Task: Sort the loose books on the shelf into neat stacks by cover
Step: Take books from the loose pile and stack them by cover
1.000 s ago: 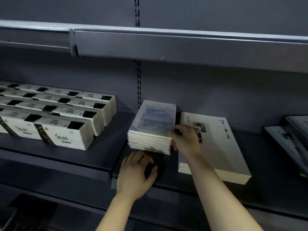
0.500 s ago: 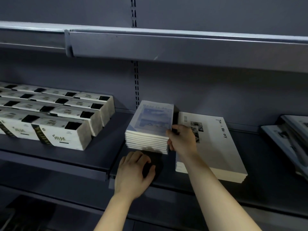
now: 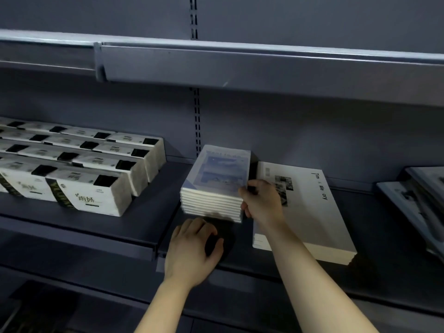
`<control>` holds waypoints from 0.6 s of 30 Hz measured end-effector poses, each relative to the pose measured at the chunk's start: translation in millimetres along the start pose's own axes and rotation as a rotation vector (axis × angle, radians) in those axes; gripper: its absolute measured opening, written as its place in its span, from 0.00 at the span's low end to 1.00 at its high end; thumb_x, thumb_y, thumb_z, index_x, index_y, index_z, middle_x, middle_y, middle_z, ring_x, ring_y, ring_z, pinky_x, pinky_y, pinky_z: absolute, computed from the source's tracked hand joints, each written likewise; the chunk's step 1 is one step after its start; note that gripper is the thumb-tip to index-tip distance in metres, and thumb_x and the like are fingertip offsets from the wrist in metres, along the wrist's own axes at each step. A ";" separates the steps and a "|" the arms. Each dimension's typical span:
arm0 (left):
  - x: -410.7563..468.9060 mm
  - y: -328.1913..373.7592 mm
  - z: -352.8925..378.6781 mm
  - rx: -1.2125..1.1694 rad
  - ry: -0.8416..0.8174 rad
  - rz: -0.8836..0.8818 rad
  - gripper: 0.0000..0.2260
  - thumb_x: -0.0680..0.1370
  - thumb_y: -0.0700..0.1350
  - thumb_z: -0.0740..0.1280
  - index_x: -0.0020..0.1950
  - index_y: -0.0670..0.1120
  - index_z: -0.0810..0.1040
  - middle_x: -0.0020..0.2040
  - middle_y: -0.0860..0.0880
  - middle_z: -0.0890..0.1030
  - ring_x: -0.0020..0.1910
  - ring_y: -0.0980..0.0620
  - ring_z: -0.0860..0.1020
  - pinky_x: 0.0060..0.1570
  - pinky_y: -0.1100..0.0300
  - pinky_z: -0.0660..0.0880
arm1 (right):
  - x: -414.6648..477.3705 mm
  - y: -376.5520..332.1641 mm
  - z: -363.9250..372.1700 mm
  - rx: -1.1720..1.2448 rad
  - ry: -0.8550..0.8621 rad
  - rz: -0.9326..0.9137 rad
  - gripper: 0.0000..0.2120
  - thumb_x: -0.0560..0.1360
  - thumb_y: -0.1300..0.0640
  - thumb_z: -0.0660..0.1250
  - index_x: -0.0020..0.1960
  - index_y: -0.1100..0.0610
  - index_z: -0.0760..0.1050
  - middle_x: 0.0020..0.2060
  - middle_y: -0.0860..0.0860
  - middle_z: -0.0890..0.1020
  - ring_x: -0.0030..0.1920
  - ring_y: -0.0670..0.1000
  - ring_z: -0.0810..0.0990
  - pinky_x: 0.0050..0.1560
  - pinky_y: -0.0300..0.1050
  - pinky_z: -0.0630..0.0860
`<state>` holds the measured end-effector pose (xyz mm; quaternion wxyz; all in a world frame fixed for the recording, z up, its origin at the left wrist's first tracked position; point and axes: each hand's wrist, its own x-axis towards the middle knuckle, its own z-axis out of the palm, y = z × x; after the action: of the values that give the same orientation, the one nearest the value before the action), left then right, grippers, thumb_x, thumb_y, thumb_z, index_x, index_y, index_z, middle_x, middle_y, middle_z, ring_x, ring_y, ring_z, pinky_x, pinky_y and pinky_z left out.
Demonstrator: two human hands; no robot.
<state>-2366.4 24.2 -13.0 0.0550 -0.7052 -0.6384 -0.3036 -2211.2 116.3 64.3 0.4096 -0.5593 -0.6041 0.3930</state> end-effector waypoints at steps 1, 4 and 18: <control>0.3 0.3 0.0 0.001 -0.005 -0.004 0.12 0.73 0.57 0.61 0.45 0.51 0.79 0.43 0.55 0.76 0.43 0.51 0.75 0.42 0.58 0.70 | -0.1 0.5 -0.2 -0.015 0.002 -0.005 0.08 0.78 0.56 0.65 0.49 0.60 0.78 0.28 0.52 0.80 0.21 0.40 0.74 0.23 0.31 0.68; 0.6 1.8 -0.5 0.018 -0.018 -0.009 0.12 0.73 0.57 0.61 0.45 0.51 0.79 0.43 0.54 0.76 0.43 0.51 0.75 0.42 0.57 0.70 | -3.1 0.8 -2.3 -0.032 0.004 -0.011 0.11 0.79 0.53 0.64 0.47 0.61 0.78 0.29 0.52 0.80 0.21 0.40 0.74 0.24 0.31 0.68; 7.8 70.9 -3.2 0.020 0.027 0.045 0.12 0.75 0.53 0.59 0.49 0.49 0.79 0.46 0.51 0.77 0.42 0.48 0.75 0.42 0.56 0.69 | -22.2 14.1 -103.1 -0.421 0.084 -0.166 0.06 0.78 0.54 0.63 0.53 0.50 0.78 0.45 0.41 0.79 0.37 0.36 0.75 0.35 0.28 0.66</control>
<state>-2301.3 16.8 15.4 0.0775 -0.7146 -0.6245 -0.3055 -2109.0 96.8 86.6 0.3396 -0.5966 -0.6993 0.1994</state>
